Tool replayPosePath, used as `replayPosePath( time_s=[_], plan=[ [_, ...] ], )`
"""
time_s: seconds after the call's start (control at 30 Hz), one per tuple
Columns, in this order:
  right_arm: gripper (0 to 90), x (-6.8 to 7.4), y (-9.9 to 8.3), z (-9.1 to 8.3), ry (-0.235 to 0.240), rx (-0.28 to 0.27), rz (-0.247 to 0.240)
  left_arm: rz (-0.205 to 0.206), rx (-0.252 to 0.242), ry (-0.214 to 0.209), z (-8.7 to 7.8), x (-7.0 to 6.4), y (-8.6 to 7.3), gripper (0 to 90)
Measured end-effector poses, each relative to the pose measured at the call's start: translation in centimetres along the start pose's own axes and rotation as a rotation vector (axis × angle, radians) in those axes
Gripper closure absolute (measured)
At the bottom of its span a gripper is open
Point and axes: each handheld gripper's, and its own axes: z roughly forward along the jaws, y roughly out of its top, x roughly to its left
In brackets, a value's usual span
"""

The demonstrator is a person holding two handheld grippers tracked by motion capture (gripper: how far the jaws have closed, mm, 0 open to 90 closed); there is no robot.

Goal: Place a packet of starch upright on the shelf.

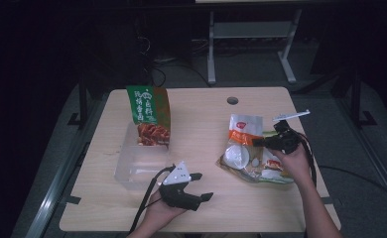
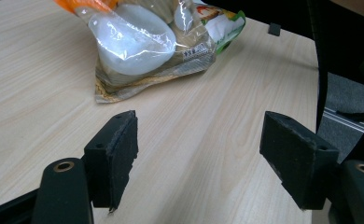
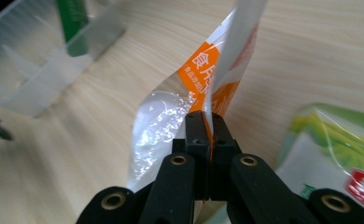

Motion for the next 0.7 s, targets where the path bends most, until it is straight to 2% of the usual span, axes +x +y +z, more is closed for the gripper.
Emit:
replayPosePath(
  time_s=[0.03, 0.07, 0.13, 0.2, 0.33, 0.37, 0.47, 0.7],
  plan=[
    [89.7, 0.7, 0.1, -0.3, 0.014, -0.010, -0.027, -0.005, -0.001, -0.002, 0.1, 0.0, 0.0, 27.7],
    [89.7, 0.7, 0.1, -0.3, 0.014, -0.010, -0.027, -0.006, -0.003, -0.001, 0.1, 0.1, 0.0, 27.7],
    [89.7, 1.6, 0.2, -0.6, 0.025, -0.018, -0.066, -0.007, -0.003, -0.001, 0.3, 0.1, 0.1, 27.7],
    [89.7, 2.9, 0.2, -0.9, 0.053, -0.032, -0.126, -0.016, -0.007, -0.004, 0.5, 0.2, 0.3, 27.9],
    [89.8, 4.0, 0.2, -1.1, 0.078, -0.042, -0.173, -0.019, -0.010, -0.004, 1.0, 0.5, 0.6, 28.0],
    [89.8, 4.8, 0.2, -1.1, 0.072, -0.052, -0.209, -0.019, -0.009, -0.001, 1.3, 0.6, 0.7, 28.0],
    [89.9, 5.3, 0.2, -1.2, 0.089, -0.060, -0.220, -0.026, -0.003, 0.009, 1.8, 1.0, 0.9, 28.1],
    [90.0, 7.6, 0.3, -1.3, 0.104, -0.048, -0.316, -0.045, 0.011, 0.042, 3.1, 2.1, 1.3, 29.9]
  ],
)
